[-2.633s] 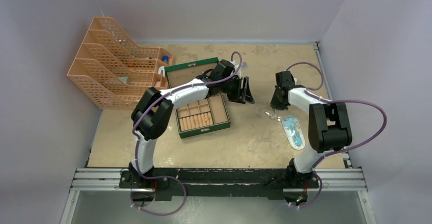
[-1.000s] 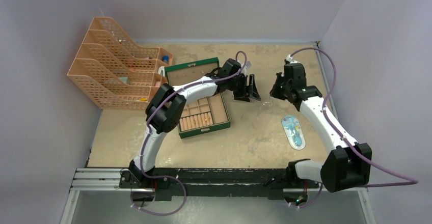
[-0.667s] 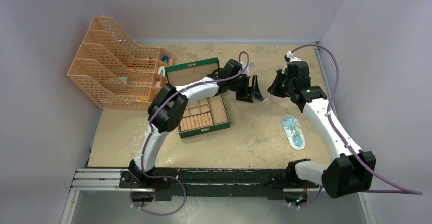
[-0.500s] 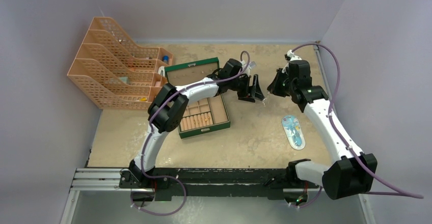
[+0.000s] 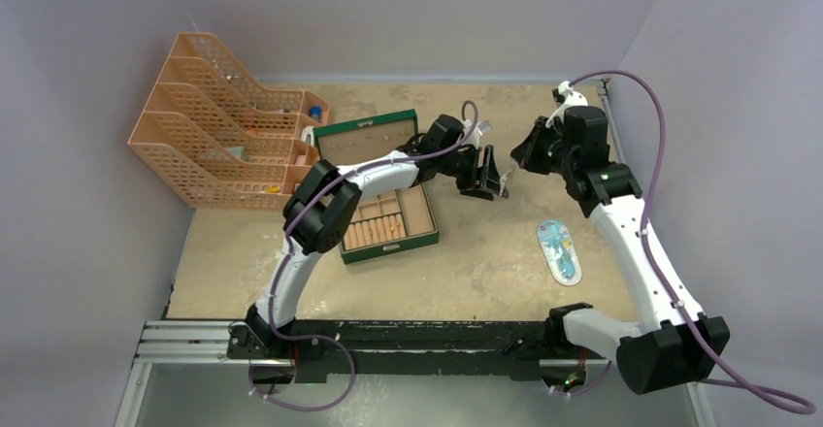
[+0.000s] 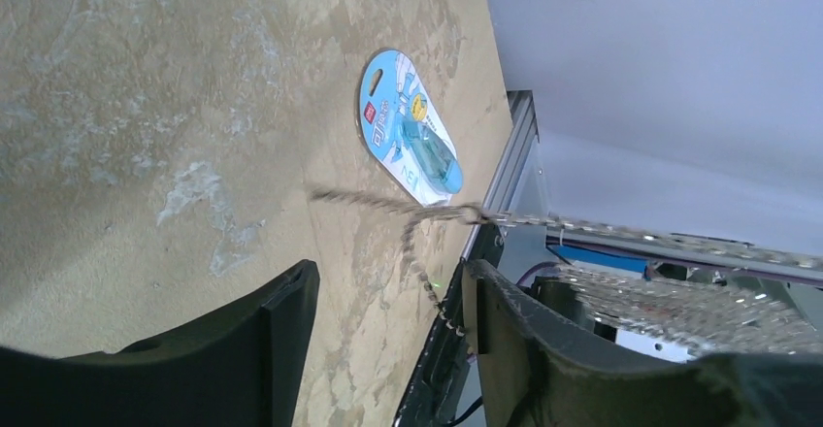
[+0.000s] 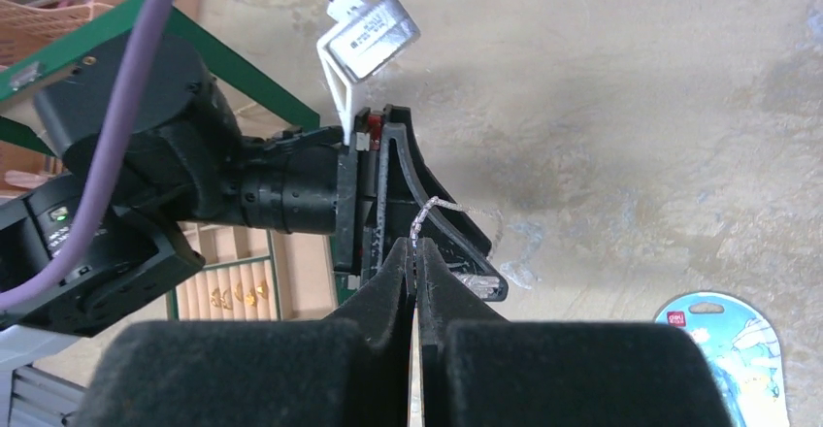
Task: Organize the mixed jewelry
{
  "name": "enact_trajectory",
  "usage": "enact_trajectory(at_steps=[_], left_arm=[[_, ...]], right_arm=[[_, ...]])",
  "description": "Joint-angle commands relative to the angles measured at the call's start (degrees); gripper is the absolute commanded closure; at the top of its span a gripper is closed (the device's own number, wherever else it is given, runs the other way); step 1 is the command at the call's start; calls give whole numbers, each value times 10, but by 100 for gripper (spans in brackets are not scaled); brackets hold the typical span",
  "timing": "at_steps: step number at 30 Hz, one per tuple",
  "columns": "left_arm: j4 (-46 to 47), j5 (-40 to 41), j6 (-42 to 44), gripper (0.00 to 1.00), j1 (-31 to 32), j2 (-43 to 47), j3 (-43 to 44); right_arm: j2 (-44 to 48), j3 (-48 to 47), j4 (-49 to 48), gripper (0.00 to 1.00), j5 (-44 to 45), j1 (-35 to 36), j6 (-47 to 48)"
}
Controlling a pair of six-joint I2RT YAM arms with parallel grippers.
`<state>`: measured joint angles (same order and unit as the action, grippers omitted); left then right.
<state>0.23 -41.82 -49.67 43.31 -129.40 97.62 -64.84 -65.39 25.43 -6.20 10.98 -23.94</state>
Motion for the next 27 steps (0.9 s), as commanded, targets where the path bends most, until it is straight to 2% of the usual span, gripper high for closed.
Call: enact_trajectory(at_steps=[1, 6, 9, 16, 27], left_arm=[[-1, 4, -7, 46, 2, 14, -4], [-23, 3, -22, 55, 1, 9, 9], [-30, 9, -22, 63, 1, 13, 9], [-35, 38, -13, 99, -10, 56, -17], [-81, 121, 64, 100, -17, 132, -15]], right_arm=[[14, -40, 1, 100, -25, 3, 6], [21, -54, 3, 100, -44, 2, -3], [23, -59, 6, 100, -48, 2, -3], [24, -49, -3, 100, -50, 2, -4], [57, 44, -19, 100, -49, 3, -6]])
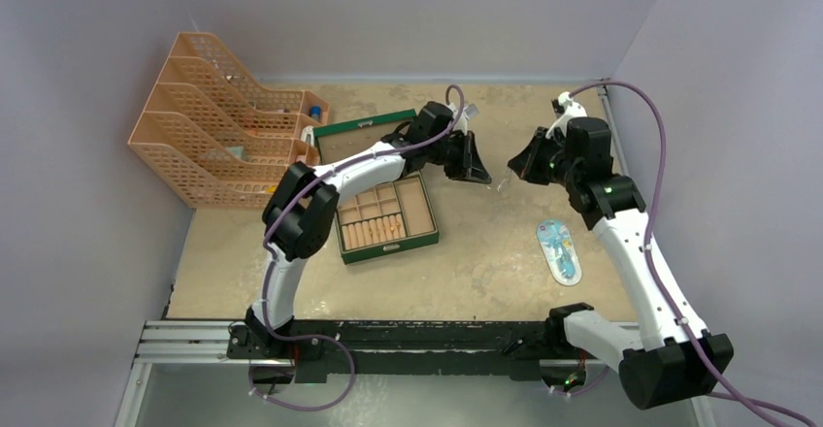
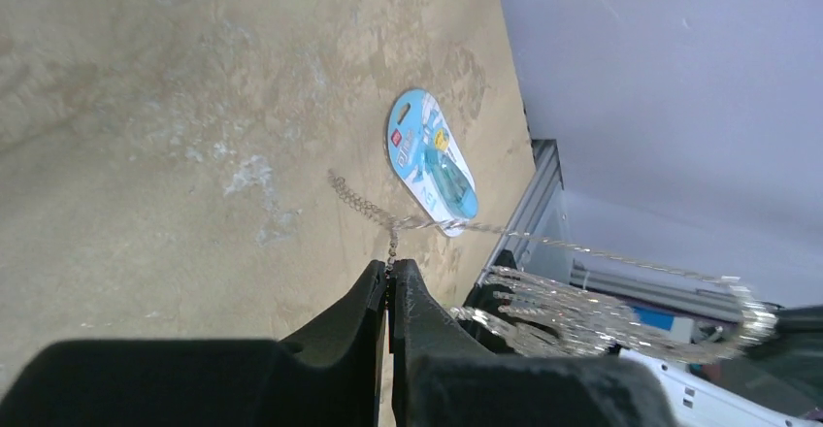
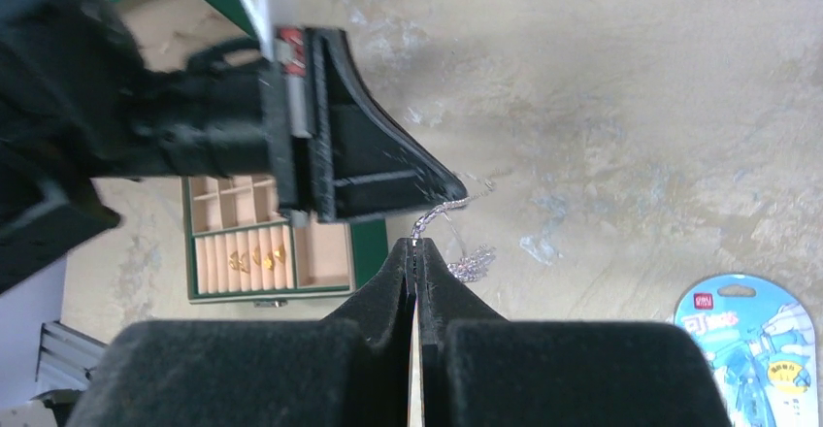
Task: Organize the mixed jewelry
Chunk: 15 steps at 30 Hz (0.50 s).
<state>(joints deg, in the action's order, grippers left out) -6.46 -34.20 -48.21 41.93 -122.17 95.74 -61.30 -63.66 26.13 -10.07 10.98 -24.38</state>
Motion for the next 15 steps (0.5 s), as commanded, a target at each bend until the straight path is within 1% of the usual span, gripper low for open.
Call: enact_trajectory(at_steps=[1, 4, 9, 15], left_arm=[[-23, 58, 56, 100, -4, 65, 5], [-37, 85, 85, 100, -4, 81, 6], [-58, 91, 139, 100, -3, 96, 17], [-103, 83, 205, 100, -4, 110, 43]], right_arm=[[26, 37, -29, 100, -10, 2, -2], [32, 65, -55, 100, -12, 1, -14], [27, 111, -104, 100, -31, 2, -24], [12, 184, -211, 100, -84, 2, -64]])
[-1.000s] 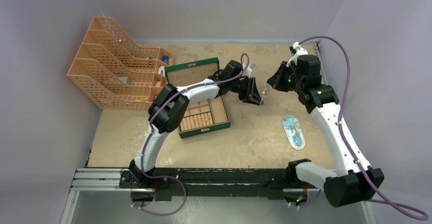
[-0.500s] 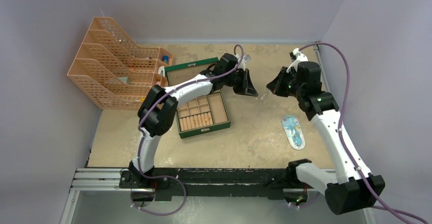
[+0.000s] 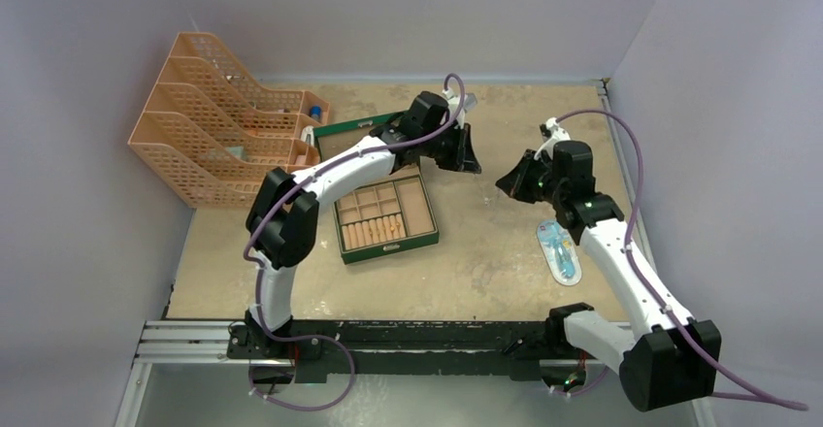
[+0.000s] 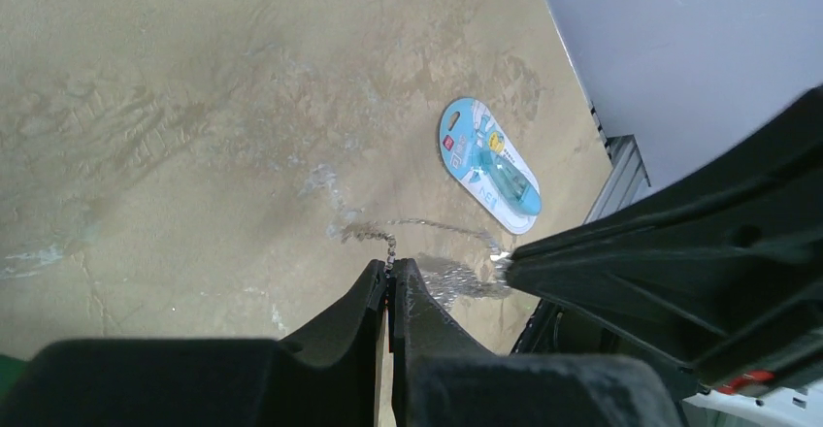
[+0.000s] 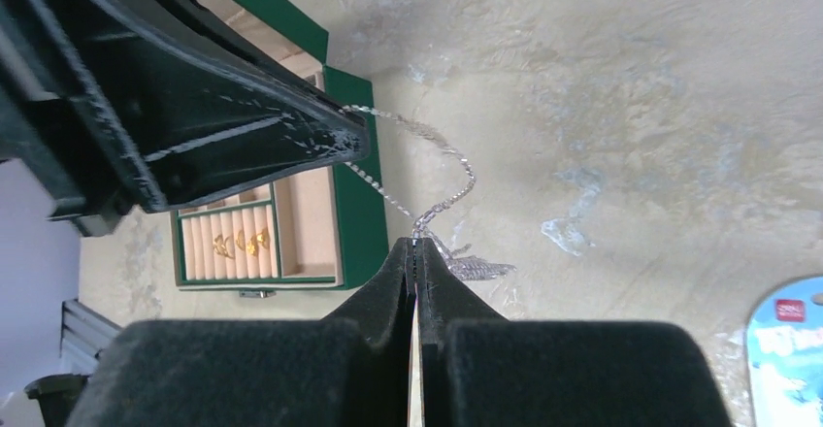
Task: Organize the mixed jewelry
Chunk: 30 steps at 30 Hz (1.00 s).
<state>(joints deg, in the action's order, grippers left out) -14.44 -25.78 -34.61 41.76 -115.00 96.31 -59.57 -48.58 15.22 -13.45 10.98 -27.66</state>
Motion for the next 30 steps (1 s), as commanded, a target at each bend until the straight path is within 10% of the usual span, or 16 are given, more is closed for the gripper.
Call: enact_trajectory(at_steps=[1, 13, 21, 30], left_arm=[[-29, -7, 80, 100, -2, 40, 42], [-81, -39, 143, 100, -5, 62, 75], [-103, -50, 161, 100, -13, 67, 105], [-133, -56, 172, 100, -45, 68, 152]], right_arm=[[-6, 44, -118, 99, -54, 3, -36], [-42, 120, -247, 94, -94, 10, -40], [-26, 120, -265, 59, -86, 16, -23], [-13, 118, -353, 56, -49, 25, 4]])
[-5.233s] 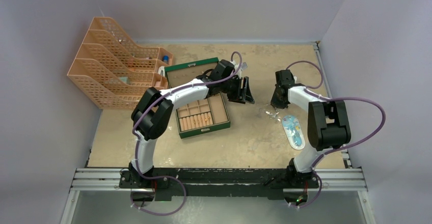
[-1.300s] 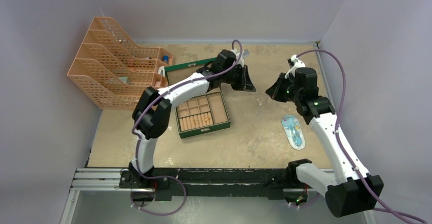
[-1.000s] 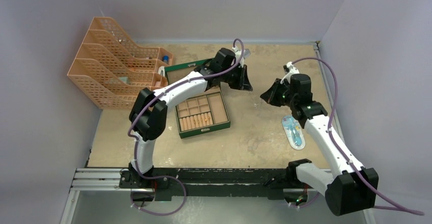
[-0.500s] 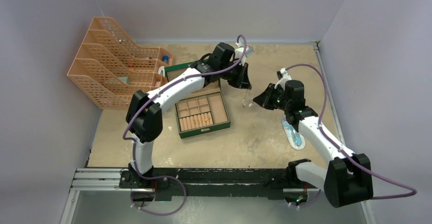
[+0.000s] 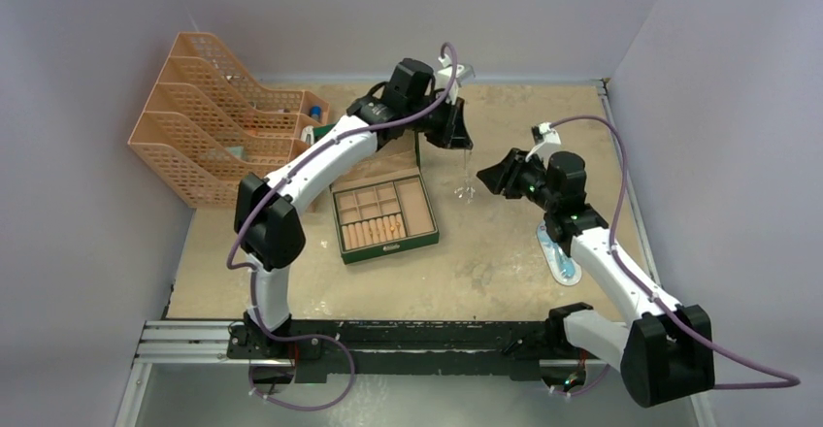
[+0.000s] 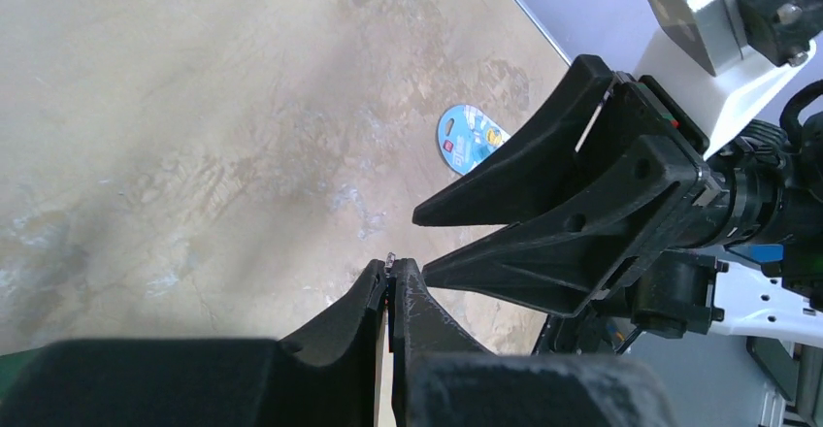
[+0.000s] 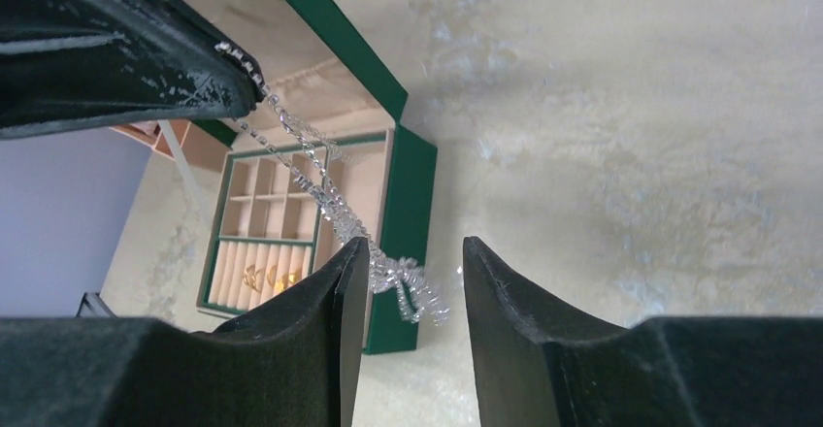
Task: Organize the mixed jewelry
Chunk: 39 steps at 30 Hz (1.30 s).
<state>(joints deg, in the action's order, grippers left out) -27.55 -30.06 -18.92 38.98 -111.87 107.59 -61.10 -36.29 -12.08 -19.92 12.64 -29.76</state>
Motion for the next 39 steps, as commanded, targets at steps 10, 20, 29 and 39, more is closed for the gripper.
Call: enact_trajectory(at_steps=[10, 20, 29, 39], left_arm=[[-11, -17, 16, 100, -50, 82, 12], [-21, -13, -1, 100, -58, 119, -7], [-9, -28, -6, 100, -58, 150, -34], [-16, -29, -3, 100, -58, 154, -35]], right_arm=[[-8, 13, -261, 53, 7, 86, 65], [-63, -29, -299, 51, 181, 171, 53], [-62, -20, -333, 60, 201, 190, 47], [-83, -45, -326, 62, 208, 191, 35]])
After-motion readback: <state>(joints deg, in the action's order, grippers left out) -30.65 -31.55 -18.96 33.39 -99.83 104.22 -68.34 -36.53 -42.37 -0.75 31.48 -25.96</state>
